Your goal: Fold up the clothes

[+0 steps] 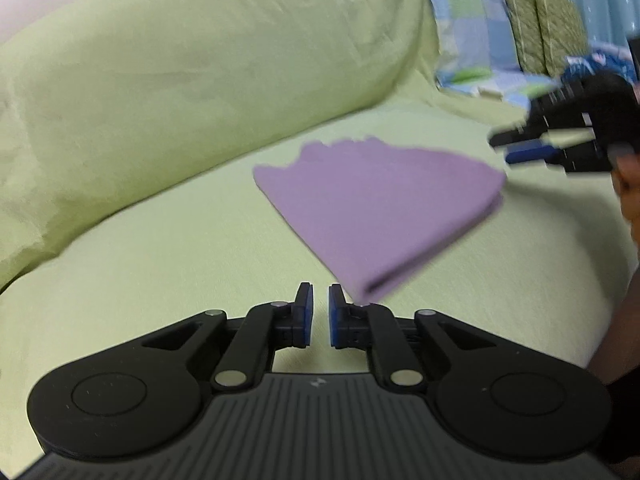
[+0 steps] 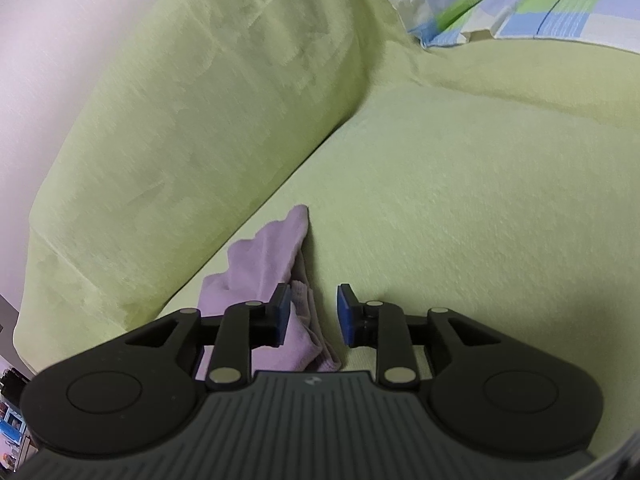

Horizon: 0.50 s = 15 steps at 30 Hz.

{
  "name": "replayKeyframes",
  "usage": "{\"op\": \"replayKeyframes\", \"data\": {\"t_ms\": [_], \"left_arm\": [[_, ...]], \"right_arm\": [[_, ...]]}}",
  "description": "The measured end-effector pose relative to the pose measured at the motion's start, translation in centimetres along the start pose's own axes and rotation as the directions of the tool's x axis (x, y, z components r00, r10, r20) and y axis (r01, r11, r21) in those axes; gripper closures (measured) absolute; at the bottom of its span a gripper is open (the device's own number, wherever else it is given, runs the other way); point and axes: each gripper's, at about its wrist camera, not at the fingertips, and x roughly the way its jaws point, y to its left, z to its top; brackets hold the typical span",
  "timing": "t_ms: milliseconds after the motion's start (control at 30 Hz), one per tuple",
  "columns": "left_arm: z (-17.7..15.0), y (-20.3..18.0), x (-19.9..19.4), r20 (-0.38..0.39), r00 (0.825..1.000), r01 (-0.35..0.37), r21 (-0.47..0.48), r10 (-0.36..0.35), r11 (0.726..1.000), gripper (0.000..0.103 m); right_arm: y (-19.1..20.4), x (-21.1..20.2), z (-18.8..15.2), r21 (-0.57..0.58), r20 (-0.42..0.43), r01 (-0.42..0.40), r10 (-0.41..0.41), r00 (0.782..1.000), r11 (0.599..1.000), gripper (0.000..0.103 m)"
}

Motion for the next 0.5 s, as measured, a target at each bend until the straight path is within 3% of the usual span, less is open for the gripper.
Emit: {"op": "replayKeyframes", "data": {"t_ms": [200,267,400,500], "left_arm": [[2.9,-0.4,4.3,0.026,0.994,0.103,0.054,-0.104,0.993,0.093],[3.0,-0.5,5.8,0.012,0.99,0.136,0.066,-0.137,0.988,0.088],[1.7,0.6,7.5,-0.028,0.991,0.13,0.069,-0.128,0.989,0.085],[1.3,1.8,7.1,-0.034,0.994,0.104,0.056,-0.102,0.993,0.085]], "right_arm": [[1.3,-0.1,-0.8,-0.096,-0.023,0.004,-0.007,1.0,0.995,0.08],[1.4,0.2,-1.2,-0.116,-0.044,0.008,-0.013,0.999,0.993,0.08],[1.2,1.2,-1.4,-0.123,-0.088,0.052,-0.063,0.994,0.991,0.08],[1.0,1.2,-1.2,-0.116,-0.075,0.082,-0.091,0.993,0.99,0.08]]}}
